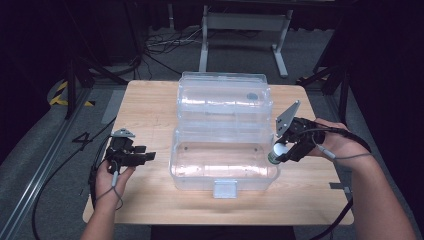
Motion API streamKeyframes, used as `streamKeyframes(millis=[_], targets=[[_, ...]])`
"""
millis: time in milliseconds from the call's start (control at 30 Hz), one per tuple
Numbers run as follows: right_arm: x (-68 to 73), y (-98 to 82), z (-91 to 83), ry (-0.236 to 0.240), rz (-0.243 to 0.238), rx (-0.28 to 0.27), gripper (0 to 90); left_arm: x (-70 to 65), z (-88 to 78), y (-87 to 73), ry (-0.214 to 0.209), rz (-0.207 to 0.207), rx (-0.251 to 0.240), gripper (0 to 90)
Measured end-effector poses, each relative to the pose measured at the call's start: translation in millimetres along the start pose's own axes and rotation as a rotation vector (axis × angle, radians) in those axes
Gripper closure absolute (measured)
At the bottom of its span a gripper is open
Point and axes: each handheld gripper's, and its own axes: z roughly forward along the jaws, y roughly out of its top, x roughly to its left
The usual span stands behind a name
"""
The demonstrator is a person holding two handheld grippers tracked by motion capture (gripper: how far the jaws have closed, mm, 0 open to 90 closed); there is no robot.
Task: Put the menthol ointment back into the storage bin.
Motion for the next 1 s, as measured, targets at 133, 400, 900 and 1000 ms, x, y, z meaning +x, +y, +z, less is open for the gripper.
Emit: streamKeyframes(millis=[133,400,900,1000], targets=[[-2.8,2.1,4.3,0.008,-0.011,-0.008,49.9,0.1,-0.3,0.0,-0.001,0.000,0.002,47.0],[-5.1,5.5,14.8,0.029,-0.008,0.018,49.9,0.7,-0.6,-0.4,0.000,-0.008,0.005,47.1],[-3.5,9.1,36.2,0.057,-0.025,0.051,49.9,0.8,-0.2,-0.7,-0.002,-0.010,0.008,47.1],[-2.8,9.4,41.2,0.064,-0.021,0.060,49.9,0.9,-0.2,-0.7,-0.002,-0.011,0.009,47.1]])
